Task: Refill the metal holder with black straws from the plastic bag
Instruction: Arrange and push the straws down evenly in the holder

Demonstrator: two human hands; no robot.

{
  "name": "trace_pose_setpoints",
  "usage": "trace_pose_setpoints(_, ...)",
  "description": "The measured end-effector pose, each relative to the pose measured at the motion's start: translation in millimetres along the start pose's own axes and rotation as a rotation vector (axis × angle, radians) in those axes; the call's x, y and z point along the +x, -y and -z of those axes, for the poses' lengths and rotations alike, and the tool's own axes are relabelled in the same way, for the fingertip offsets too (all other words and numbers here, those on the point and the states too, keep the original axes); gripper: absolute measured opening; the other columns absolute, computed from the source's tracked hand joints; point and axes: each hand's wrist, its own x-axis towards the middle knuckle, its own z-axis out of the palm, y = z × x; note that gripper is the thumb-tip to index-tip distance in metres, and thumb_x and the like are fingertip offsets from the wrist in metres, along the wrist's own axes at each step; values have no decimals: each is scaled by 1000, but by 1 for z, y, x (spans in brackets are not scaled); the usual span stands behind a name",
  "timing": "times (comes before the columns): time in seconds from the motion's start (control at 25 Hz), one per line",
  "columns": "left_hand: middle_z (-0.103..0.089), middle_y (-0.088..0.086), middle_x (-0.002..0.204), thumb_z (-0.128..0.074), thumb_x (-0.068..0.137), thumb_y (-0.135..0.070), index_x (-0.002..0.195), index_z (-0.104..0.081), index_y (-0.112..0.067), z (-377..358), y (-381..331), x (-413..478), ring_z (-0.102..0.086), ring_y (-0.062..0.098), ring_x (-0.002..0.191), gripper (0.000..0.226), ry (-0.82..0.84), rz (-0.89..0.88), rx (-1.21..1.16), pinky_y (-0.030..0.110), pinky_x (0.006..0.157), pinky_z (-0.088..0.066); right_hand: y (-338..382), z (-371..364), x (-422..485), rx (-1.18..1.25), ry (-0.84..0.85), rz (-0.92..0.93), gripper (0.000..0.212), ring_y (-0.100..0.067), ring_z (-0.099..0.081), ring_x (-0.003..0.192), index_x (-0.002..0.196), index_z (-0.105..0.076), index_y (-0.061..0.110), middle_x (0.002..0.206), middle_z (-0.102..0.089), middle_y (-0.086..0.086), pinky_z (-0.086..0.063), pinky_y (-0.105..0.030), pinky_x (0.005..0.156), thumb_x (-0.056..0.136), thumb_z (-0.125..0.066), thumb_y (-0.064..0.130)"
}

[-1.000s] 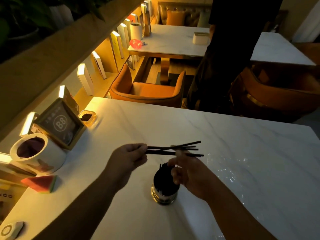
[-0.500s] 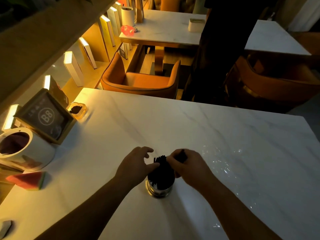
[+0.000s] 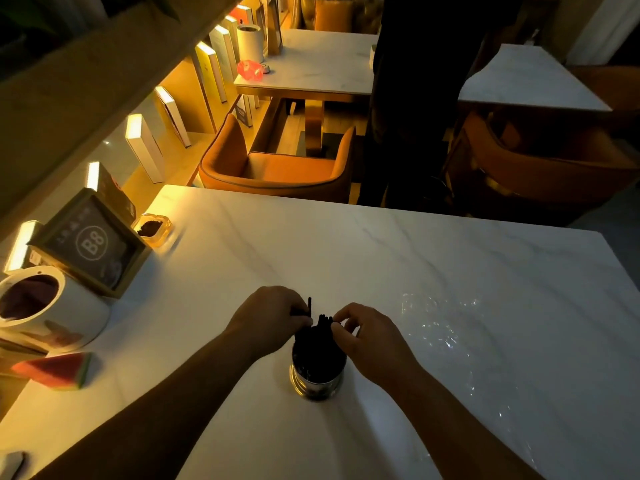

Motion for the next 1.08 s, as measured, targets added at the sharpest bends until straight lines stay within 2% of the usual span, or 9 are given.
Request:
trace_pose_setpoints(0.2, -71, -16, 75, -78, 86, -40, 89, -76, -35, 74, -1, -9, -69, -1, 68, 6, -74, 38, -151, 22, 62, -52, 9, 10, 3, 21, -40, -25, 7, 8, -65, 71, 88, -65, 40, 77, -71, 9, -47, -11, 50, 92, -62, 44)
trace_pose_setpoints(0.4, -76, -11, 77, -79, 87, -37, 83, -70, -42, 106, 10, -23, -72, 0, 70, 11, -86, 23, -273, 29, 66, -61, 11, 9, 7, 64, 5, -86, 16, -8, -67, 65, 82, -71, 27, 73, -73, 2, -53, -25, 61, 95, -63, 31)
trace_pose_setpoints(0.48, -77, -11, 75, -79, 87, -35, 84, -72, -41, 105, 16, -28, -73, 1, 70, 10, -173, 37, -369, 25, 63, -60, 14, 10, 6, 179, 17, -93, 28, -6, -60, 50, 79, -74, 19, 68, -72, -4, -50, -29, 55, 99, -61, 35)
trace_pose_setpoints(0.6, -78, -16, 82, -78, 89, -29, 88, -75, -36, 95, 28, -32, -76, 5, 77, 8, -325, 130, -689, 17, 61, -59, 19, 15, 0, 405, 81, -96, 53, -13, -53, 41, 82, -76, 12, 64, -68, -16, -43, -25, 45, 97, -57, 59)
trace_pose_setpoints(0.68, -80, -8, 86, -78, 88, -25, 96, -77, -27, 84, 34, -35, -76, 13, 83, 8, -371, 239, -992, 21, 69, -61, 24, 16, -4, 500, 160, -129, 61, -20, -56, 47, 89, -78, 11, 70, -69, -21, -45, -26, 44, 90, -57, 68)
trace_pose_setpoints(0.76, -81, 0, 84, -79, 80, -26, 102, -76, -16, 68, 33, -40, -76, 14, 82, 25, -366, 332, -1312, 21, 71, -60, 29, 15, -7, 614, 241, -194, 62, -22, -61, 55, 103, -78, 13, 79, -74, -16, -50, -30, 49, 87, -62, 71)
trace_pose_setpoints(0.92, -78, 3, 78, -79, 72, -17, 99, -74, -3, 26, 25, -44, -72, 9, 71, 30, -297, 508, -1756, 21, 64, -60, 44, 13, -3, 1056, 269, -307, 63, -28, -69, 72, 130, -64, 16, 102, -75, -18, -60, -37, 61, 83, -75, 58)
trace_pose_setpoints(1.0, -78, 6, 81, -80, 73, -12, 94, -76, -2, 3, 19, -44, -73, 11, 70, 24, -231, 571, -1862, 22, 62, -61, 51, 16, 3, 1190, 188, -301, 57, -30, -71, 75, 127, -68, 12, 107, -73, -19, -63, -39, 66, 83, -80, 47)
trace_pose_setpoints(1.08, -78, 7, 83, -80, 74, -11, 88, -81, -2, -17, 14, -45, -74, 12, 72, 16, -141, 586, -1938, 22, 62, -61, 57, 19, 9, 1101, 83, -232, 36, -32, -72, 75, 112, -74, 5, 101, -73, -19, -63, -39, 68, 90, -76, 34)
